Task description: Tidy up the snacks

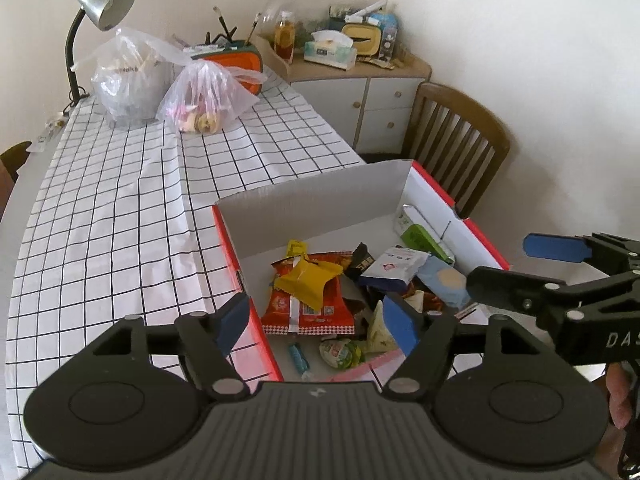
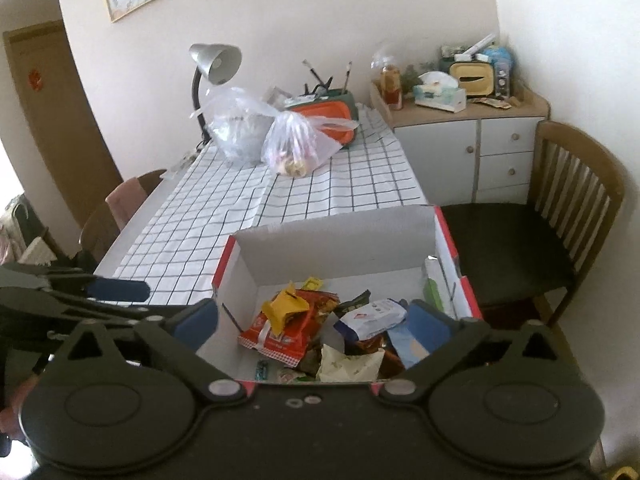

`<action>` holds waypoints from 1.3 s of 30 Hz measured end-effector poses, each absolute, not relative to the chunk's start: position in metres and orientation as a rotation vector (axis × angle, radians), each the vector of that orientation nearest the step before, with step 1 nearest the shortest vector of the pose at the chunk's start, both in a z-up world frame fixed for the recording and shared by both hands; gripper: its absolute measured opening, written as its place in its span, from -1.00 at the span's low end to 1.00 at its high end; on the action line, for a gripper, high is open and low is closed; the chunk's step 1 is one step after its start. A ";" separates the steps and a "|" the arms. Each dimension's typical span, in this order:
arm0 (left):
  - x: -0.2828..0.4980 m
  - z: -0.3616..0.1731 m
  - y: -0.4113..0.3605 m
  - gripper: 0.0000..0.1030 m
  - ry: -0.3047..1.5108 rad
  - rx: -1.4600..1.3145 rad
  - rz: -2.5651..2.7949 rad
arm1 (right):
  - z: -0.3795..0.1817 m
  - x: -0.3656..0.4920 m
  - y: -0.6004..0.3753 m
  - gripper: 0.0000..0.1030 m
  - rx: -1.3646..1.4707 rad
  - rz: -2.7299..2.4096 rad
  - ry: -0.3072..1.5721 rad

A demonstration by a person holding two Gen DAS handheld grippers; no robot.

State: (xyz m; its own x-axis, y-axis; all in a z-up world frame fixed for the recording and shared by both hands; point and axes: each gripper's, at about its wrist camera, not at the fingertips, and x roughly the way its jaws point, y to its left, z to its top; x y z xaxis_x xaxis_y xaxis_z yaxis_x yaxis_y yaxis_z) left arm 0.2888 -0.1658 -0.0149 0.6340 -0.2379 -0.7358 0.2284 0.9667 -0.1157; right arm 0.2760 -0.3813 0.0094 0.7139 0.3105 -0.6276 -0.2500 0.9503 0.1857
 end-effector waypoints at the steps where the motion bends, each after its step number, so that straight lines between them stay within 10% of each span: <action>1: 0.286 -0.014 -0.165 0.48 0.836 -0.014 -0.269 | 0.010 0.274 -0.383 0.99 0.094 0.307 0.707; 12: 0.257 0.000 -0.156 0.89 0.751 -0.070 -0.273 | 0.015 0.244 -0.386 1.00 0.098 0.306 0.641; 39: 0.229 0.002 -0.159 0.92 0.739 -0.102 -0.238 | 0.017 0.223 -0.392 1.00 0.109 0.301 0.589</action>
State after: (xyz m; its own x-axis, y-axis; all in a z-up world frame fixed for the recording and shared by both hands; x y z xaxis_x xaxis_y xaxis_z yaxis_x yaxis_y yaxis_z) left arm 0.2285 -0.1593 0.0024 0.7135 -0.2507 -0.6543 0.1789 0.9680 -0.1758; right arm 0.2227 -0.3916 0.0175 0.7893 0.3096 -0.5302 -0.2480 0.9507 0.1860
